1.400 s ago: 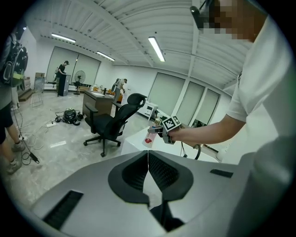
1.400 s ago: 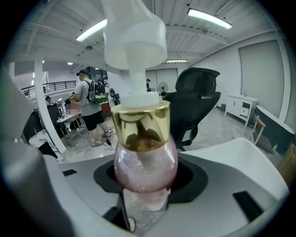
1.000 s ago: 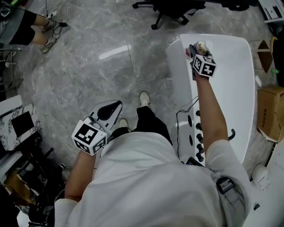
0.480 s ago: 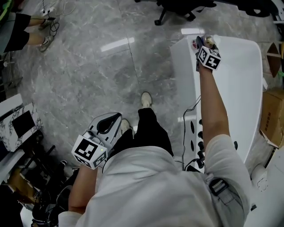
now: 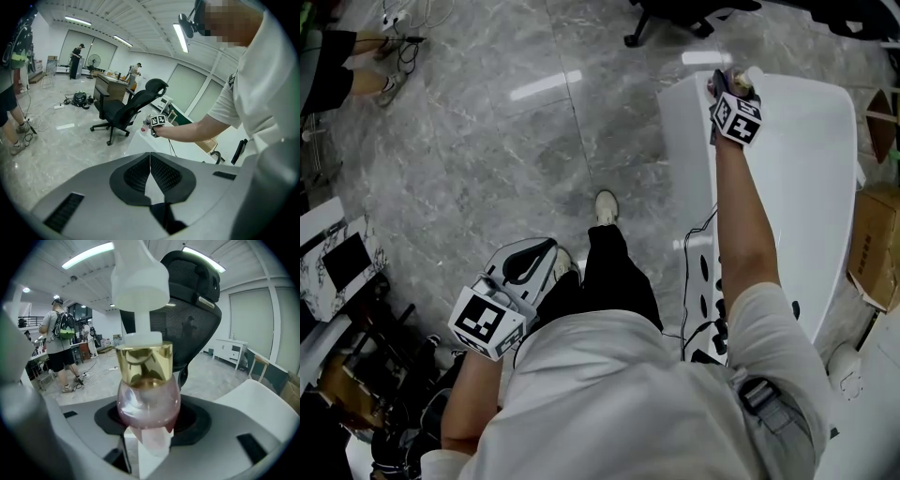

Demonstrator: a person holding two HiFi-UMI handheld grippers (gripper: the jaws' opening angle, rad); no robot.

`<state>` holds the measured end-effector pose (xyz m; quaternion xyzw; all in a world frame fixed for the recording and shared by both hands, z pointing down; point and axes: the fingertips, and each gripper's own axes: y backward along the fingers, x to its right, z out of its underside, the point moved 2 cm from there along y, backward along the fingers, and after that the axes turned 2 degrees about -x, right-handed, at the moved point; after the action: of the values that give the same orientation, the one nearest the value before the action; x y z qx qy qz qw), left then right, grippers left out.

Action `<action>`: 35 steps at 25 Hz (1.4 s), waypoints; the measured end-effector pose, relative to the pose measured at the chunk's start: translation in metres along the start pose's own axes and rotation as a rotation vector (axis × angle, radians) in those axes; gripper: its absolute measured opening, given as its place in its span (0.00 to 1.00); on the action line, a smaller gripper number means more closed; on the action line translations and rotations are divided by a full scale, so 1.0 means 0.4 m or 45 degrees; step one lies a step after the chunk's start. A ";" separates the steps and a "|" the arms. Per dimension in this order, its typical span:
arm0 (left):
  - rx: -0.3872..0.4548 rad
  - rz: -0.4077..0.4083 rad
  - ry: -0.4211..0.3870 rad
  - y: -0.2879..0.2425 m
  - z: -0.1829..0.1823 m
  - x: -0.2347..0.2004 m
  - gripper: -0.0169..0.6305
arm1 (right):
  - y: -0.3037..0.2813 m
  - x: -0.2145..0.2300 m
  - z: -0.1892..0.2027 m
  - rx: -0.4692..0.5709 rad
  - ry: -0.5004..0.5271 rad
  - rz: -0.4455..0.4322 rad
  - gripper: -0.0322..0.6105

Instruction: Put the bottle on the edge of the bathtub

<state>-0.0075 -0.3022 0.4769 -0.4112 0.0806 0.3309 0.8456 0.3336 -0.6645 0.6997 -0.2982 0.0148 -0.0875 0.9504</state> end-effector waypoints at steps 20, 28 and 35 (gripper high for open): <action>0.033 0.082 -0.093 0.063 0.024 0.031 0.05 | 0.160 0.002 0.080 -0.090 -0.025 0.056 0.55; 0.087 0.136 -0.143 0.136 0.061 0.076 0.05 | 0.357 -0.071 0.152 -0.114 -0.033 0.036 0.46; 0.147 0.185 -0.196 0.219 0.112 0.111 0.05 | 0.575 -0.228 0.189 -0.088 0.028 -0.068 0.39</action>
<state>-0.0342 -0.2080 0.4314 -0.3282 0.0640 0.4169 0.8452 0.2860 -0.4203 0.6289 -0.3303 0.0203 -0.1157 0.9366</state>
